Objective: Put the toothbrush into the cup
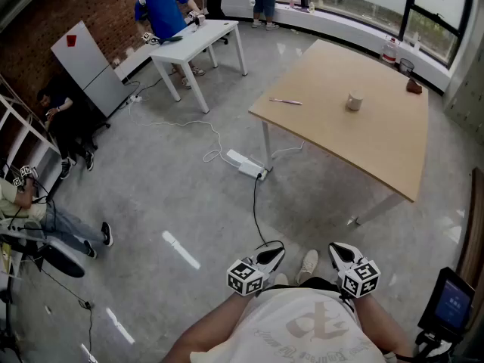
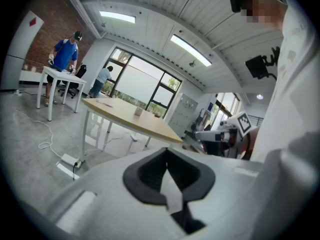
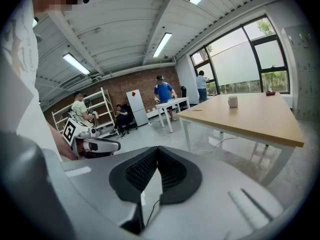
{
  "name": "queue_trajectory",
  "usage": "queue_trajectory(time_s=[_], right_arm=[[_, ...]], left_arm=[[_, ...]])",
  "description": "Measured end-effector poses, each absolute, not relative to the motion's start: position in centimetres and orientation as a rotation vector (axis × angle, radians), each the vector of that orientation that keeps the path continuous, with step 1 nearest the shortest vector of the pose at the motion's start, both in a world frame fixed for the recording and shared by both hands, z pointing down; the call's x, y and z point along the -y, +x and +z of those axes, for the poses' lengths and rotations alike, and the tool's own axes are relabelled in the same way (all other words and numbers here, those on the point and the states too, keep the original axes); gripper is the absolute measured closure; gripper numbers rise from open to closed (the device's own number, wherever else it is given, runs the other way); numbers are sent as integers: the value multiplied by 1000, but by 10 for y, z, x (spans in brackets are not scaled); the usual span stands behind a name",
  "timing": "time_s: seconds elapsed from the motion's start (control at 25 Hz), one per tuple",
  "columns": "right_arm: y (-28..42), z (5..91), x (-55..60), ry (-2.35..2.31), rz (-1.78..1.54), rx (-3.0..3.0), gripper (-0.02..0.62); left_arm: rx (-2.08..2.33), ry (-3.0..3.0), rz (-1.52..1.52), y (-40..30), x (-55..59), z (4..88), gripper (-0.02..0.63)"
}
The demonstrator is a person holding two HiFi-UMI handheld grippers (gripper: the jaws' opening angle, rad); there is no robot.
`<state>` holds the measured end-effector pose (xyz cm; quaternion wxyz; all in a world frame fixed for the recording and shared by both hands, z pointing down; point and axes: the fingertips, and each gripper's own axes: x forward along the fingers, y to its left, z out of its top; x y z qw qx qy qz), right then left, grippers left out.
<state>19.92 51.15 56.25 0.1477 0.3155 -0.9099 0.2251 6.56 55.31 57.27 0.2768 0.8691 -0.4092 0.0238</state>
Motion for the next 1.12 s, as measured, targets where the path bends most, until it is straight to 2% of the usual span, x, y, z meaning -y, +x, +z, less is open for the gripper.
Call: queue_trajectory(time_s=[0.24, 0.6, 1.12], right_arm=[[188, 565, -464, 832, 647, 2651, 583], [208, 570, -372, 808, 660, 2691, 583], [233, 562, -303, 820, 680, 2690, 583]], left_arm=[[1159, 2304, 75, 64, -517, 572, 600], [1161, 2345, 147, 101, -434, 567, 600], [1201, 2351, 154, 111, -354, 545, 600]])
